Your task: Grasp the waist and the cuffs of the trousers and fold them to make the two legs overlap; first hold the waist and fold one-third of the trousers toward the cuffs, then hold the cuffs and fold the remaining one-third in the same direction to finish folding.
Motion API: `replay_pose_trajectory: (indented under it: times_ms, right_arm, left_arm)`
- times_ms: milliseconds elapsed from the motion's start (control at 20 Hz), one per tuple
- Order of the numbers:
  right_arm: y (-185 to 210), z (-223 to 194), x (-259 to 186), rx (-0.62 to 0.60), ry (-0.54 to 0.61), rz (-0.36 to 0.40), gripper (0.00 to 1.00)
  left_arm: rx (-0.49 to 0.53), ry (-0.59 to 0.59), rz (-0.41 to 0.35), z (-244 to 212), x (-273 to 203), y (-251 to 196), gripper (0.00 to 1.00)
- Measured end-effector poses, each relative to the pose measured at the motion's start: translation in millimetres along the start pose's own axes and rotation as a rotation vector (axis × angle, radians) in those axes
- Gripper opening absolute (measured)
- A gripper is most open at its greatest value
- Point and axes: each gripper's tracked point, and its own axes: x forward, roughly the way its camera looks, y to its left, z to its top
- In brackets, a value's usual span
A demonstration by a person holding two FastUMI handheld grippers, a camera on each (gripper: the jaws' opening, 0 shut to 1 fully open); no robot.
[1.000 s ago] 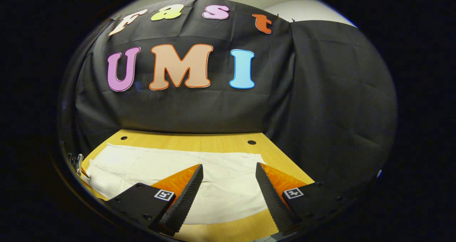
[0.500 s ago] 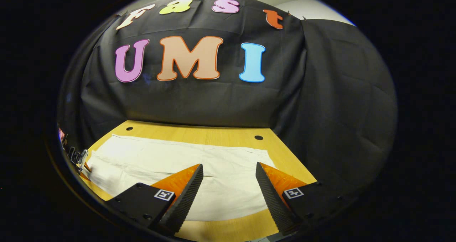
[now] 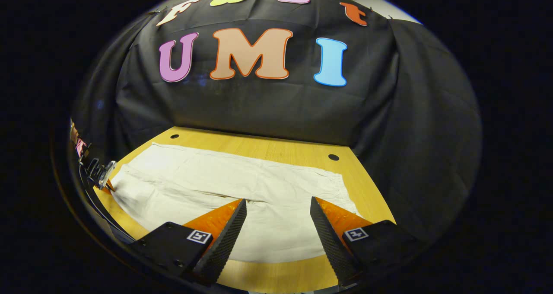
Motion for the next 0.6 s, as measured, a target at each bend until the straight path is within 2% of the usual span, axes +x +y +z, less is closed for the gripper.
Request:
replay_pose_trajectory:
  times_ms: [50,100,350,600]
  right_arm:
    - [-0.5,-1.8,2.9,-0.008,0.013,0.017,0.95]
    - [0.1,-3.3,5.2,-0.016,0.024,0.036,0.95]
    - [-8.1,-14.2,17.6,-0.125,0.077,0.138,0.95]
    - [-45.0,-71.0,25.9,-0.402,0.289,0.273,0.98]
  left_arm:
    - [0.007,-0.006,0.007,0.7,-0.2,-0.9,0.04]
    - [0.01,-0.002,0.009,-1.2,0.4,0.1,0.0]
    - [0.018,-0.005,0.0,0.1,-1.4,1.1,0.0]
    - [-0.003,0.005,-0.006,-0.6,-2.0,1.3,0.0]
